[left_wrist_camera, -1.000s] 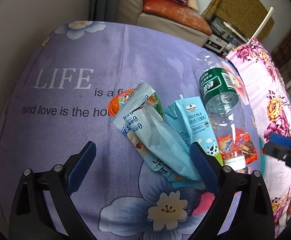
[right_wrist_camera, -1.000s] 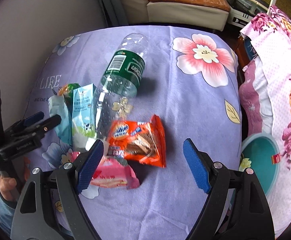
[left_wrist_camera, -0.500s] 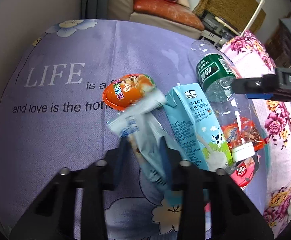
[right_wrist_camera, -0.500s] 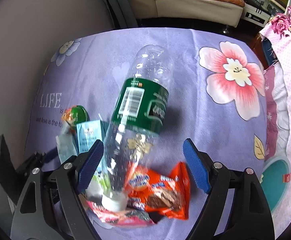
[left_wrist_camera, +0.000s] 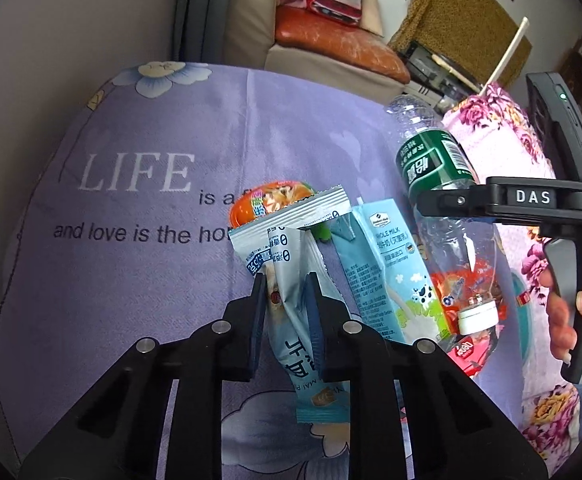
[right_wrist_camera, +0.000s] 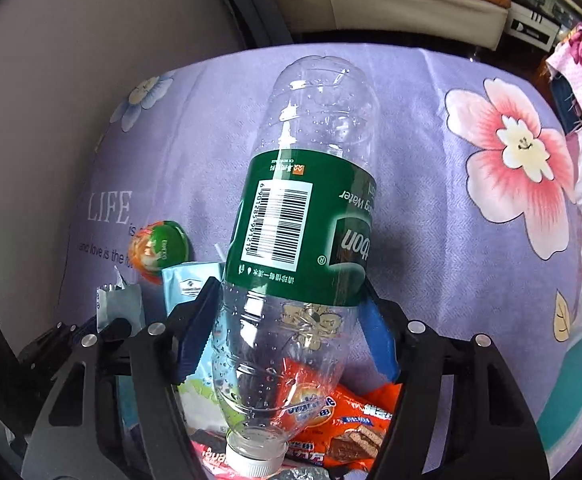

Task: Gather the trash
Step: 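Grasp the blue snack stick with the left gripper while the right grasps the water bottle, then carry the snack stick and bottle over the wastebasket and open both grippers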

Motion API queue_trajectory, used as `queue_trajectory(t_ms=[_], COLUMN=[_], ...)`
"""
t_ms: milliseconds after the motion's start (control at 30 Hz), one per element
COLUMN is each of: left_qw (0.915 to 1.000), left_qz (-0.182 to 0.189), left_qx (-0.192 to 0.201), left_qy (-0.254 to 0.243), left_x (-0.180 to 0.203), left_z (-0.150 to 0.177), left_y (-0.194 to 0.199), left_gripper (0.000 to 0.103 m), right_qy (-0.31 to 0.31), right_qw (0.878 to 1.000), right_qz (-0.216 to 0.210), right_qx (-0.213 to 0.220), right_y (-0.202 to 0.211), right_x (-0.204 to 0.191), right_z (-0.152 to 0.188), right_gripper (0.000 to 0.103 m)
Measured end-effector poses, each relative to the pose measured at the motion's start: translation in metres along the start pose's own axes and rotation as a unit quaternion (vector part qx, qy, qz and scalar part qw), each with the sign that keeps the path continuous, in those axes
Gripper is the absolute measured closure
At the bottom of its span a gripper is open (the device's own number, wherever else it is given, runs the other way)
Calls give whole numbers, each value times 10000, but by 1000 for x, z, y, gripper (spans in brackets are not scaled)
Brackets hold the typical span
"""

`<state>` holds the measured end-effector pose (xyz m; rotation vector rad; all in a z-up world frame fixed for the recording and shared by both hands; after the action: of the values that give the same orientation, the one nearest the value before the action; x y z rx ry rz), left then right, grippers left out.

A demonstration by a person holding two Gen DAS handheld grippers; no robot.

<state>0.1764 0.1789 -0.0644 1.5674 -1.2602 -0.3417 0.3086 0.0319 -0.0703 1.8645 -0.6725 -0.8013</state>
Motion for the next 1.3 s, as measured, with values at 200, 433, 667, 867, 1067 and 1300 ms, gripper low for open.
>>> queue_trajectory(t_ms=[200,433,667,867,1067,1300], left_qw=[9998,9987,9955,9915,9829,9711], left_qz=[68,232,463,758,937,1047], left_qx=[188,412,404,64,-268,-699], left_qy=[-35,-207,-723,-1054,-1566,-2029], left_x=[8,36,94,151,212,282], left_z=[-4,-3,18,46,82,126], left_y=[24,59,77,64,42,6], left_gripper=[83,82,82,82,82,82], right_qy=[57,15,-257,-773,-1416,-2019], right_qw=[9995,9979,9957,9912,9829,9718], right_qz=[-42,-8,-38,93,234,415], right_qx=[301,653,887,1067,1153,1146], right_y=[37,82,130,159,177,192], right_x=[-6,-4,21,62,114,171], right_z=[7,25,76,132,194,261], right_gripper=[39,39,39,39,39,39])
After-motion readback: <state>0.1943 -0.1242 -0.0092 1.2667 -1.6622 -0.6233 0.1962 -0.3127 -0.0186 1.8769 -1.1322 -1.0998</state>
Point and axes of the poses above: each gripper's, at about its wrist camera, not at the fingertips, and y roughly against the way its jaws point, x to its right, z to its underside, the point moved 5 cm from there along -y, roughly the way its jaws point, and after that the axes turned 14 degrees about y, right-handed, at the moved point
